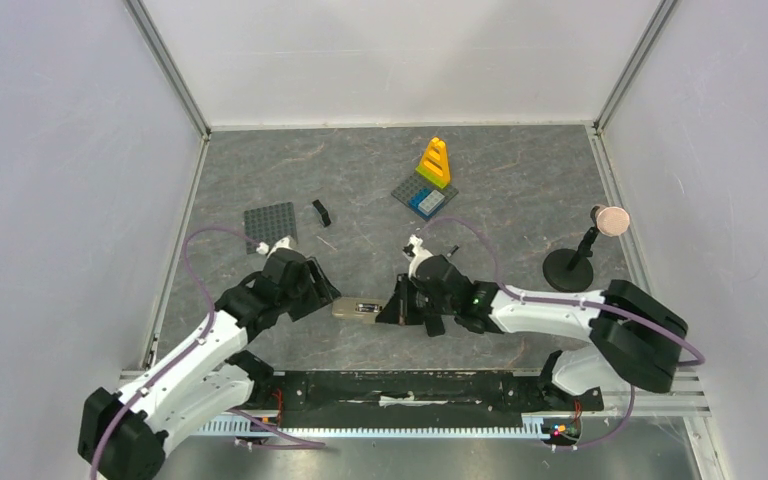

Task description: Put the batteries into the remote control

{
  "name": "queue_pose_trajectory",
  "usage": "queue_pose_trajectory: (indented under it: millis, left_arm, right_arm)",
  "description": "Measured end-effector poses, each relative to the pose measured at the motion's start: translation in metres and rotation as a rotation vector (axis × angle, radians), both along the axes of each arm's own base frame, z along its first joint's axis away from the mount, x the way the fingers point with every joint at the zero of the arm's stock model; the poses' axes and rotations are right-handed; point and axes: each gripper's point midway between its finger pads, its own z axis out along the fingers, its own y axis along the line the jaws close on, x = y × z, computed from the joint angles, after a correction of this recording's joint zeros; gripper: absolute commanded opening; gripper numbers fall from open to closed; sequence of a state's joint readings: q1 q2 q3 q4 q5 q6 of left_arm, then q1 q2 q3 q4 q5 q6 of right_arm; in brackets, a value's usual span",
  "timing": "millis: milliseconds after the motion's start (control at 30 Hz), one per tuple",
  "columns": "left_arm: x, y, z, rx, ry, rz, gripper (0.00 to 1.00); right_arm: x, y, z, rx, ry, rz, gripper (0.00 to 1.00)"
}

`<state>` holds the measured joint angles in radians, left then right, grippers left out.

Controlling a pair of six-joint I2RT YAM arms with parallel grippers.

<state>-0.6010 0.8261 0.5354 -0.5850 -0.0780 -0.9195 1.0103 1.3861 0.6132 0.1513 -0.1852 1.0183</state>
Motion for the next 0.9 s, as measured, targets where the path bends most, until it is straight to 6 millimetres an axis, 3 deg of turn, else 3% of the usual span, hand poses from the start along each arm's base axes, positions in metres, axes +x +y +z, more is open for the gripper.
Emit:
queue_pose_trajectory:
  millis: [100, 300, 633, 900]
  left_arm:
    - [0.005, 0.010, -0.011, -0.041, 0.043, 0.056, 0.68]
    - [0.011, 0.001, -0.022, -0.102, 0.093, 0.047, 0.65]
    - [0.013, -0.006, -0.038, -0.110, 0.143, -0.002, 0.64]
    - [0.008, -0.003, -0.046, -0.087, 0.144, -0.032, 0.64]
  right_arm:
    - [0.011, 0.015, 0.004, 0.018, 0.003, -0.019, 0.00]
    - [0.026, 0.029, -0.004, 0.010, 0.039, -0.060, 0.00]
    - [0.047, 0.024, -0.018, -0.004, 0.079, -0.121, 0.00]
    - [0.044, 0.025, -0.027, -0.002, 0.129, -0.110, 0.00]
